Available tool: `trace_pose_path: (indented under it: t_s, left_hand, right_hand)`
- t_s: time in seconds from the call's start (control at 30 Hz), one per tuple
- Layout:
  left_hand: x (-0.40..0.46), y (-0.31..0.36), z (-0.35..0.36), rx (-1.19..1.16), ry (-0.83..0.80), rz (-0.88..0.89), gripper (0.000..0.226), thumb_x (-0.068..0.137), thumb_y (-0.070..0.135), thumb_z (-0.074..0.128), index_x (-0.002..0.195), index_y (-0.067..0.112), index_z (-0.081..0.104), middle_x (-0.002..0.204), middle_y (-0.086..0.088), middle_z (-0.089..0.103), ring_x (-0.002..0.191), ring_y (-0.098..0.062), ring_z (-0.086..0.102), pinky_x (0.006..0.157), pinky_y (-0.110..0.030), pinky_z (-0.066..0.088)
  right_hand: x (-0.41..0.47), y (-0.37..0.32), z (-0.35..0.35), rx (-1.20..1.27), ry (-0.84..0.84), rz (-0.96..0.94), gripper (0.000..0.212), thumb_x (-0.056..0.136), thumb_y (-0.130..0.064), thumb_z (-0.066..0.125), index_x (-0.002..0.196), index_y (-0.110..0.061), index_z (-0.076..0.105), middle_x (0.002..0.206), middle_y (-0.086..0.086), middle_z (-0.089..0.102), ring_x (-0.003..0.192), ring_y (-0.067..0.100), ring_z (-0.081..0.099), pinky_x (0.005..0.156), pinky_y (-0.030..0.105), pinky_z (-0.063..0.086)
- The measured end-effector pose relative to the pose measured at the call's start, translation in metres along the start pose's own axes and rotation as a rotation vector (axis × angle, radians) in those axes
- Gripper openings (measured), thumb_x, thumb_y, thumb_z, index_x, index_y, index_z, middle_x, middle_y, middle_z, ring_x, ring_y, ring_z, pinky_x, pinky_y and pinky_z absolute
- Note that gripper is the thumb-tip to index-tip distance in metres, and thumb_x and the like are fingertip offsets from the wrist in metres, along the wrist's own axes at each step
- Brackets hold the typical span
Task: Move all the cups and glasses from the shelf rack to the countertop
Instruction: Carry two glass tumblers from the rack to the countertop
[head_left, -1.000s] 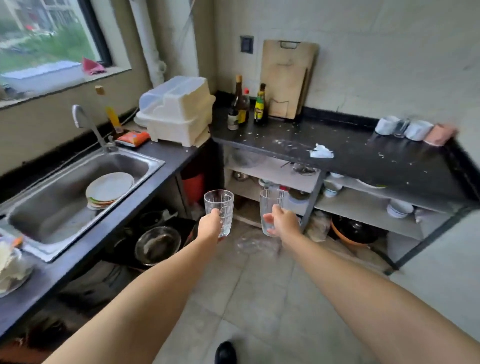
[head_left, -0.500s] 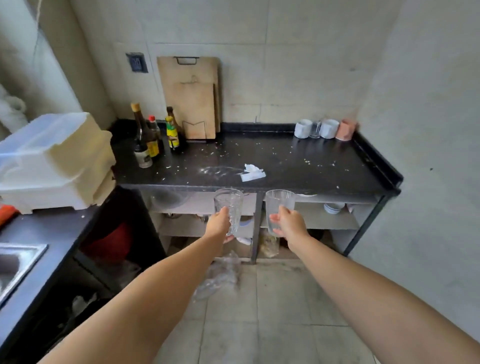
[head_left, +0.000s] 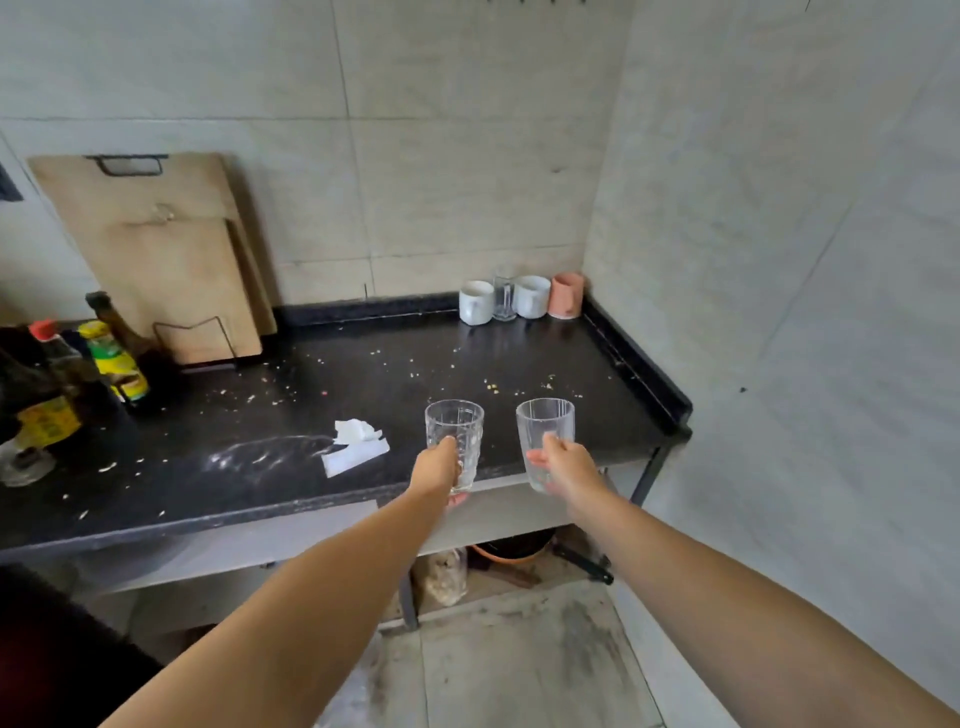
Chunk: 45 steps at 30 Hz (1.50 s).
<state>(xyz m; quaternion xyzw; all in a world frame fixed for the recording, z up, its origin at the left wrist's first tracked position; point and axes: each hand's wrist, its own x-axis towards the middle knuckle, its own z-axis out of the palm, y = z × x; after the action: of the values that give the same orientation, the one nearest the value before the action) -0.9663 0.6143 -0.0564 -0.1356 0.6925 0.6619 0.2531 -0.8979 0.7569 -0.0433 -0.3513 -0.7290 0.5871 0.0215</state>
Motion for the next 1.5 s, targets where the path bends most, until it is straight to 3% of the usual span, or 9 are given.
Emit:
trace_pose_path:
  t_s: [0.17,0.43,0.57,0.7,0.8,1.03,1.17,1.3,1.5]
  left_hand:
    - [0.059,0.040,0.074,-0.027,-0.065,-0.043,0.033,0.099,0.027,0.041,0.069,0.015,0.048,0.075,-0.004,0.052,0.081,-0.022,0.054,0.081,-0.037,0.048]
    - [0.160,0.072,0.143,0.045,-0.179,-0.117,0.030,0.099,0.029,0.040,0.072,0.017,0.046,0.077,0.000,0.051,0.080,-0.014,0.050,0.092,-0.035,0.045]
    - [0.225,0.092,0.169,0.111,-0.239,-0.117,0.021,0.101,0.033,0.038,0.098,0.016,0.050,0.094,-0.002,0.055,0.100,-0.017,0.052,0.097,-0.038,0.042]
    - [0.280,0.118,0.196,0.192,-0.272,-0.097,0.039,0.102,0.034,0.035,0.082,0.014,0.062,0.120,-0.011,0.059,0.105,-0.020,0.048,0.102,-0.035,0.032]
    - [0.317,0.131,0.217,0.206,-0.261,-0.120,0.044,0.102,0.031,0.034,0.064,0.016,0.050,0.112,-0.012,0.056,0.104,-0.021,0.048,0.093,-0.030,0.028]
    - [0.376,0.137,0.260,0.195,-0.286,-0.138,0.036,0.100,0.032,0.036,0.075,0.014,0.055,0.113,-0.005,0.061,0.100,-0.019,0.048,0.093,-0.032,0.033]
    - [0.397,0.144,0.288,0.176,-0.281,-0.144,0.036,0.099,0.028,0.037,0.067,0.017,0.050,0.106,-0.001,0.062,0.097,-0.019,0.048,0.089,-0.031,0.034]
    - [0.412,0.150,0.306,0.170,-0.312,-0.133,0.035,0.098,0.032,0.037,0.088,0.016,0.067,0.102,-0.003,0.062,0.094,-0.017,0.050,0.103,-0.038,0.038]
    - [0.427,0.156,0.314,0.179,-0.330,-0.155,0.031,0.093,0.025,0.042,0.104,0.015,0.069,0.105,-0.001,0.059,0.116,-0.021,0.051,0.102,-0.035,0.035]
  right_hand:
    - [0.089,-0.028,-0.051,-0.057,0.031,-0.006,0.050,0.104,-0.031,0.026,0.116,-0.003,0.066,0.121,0.007,0.065,0.104,0.024,0.058,0.085,0.029,0.038]
    - [0.216,-0.047,-0.071,0.049,0.112,0.125,0.046,0.102,-0.032,0.030,0.111,-0.007,0.067,0.118,0.005,0.067,0.100,0.018,0.054,0.094,0.033,0.037]
    - [0.277,-0.060,-0.066,0.058,0.115,0.143,0.046,0.102,-0.032,0.031,0.111,-0.006,0.068,0.116,0.005,0.067,0.099,0.018,0.055,0.100,0.036,0.038]
    - [0.332,-0.075,-0.067,0.033,0.128,0.163,0.047,0.102,-0.033,0.031,0.107,-0.006,0.069,0.112,0.006,0.063,0.099,0.018,0.053,0.091,0.033,0.036]
    - [0.366,-0.081,-0.069,0.027,0.163,0.167,0.046,0.102,-0.032,0.032,0.105,-0.006,0.070,0.108,0.007,0.063,0.095,0.018,0.053,0.086,0.030,0.034]
    - [0.442,-0.086,-0.081,-0.028,0.195,0.113,0.045,0.103,-0.030,0.031,0.103,-0.005,0.069,0.100,0.004,0.060,0.091,0.016,0.053,0.082,0.029,0.036]
    - [0.482,-0.086,-0.087,-0.069,0.206,0.070,0.046,0.103,-0.027,0.032,0.097,-0.002,0.070,0.094,0.004,0.062,0.086,0.016,0.054,0.078,0.029,0.037]
    - [0.507,-0.084,-0.087,-0.087,0.224,0.021,0.045,0.103,-0.027,0.032,0.098,-0.001,0.068,0.092,0.004,0.061,0.089,0.018,0.055,0.078,0.029,0.038]
    - [0.529,-0.083,-0.083,-0.069,0.273,-0.027,0.045,0.104,-0.026,0.031,0.097,0.000,0.068,0.091,0.006,0.061,0.087,0.019,0.055,0.077,0.027,0.037]
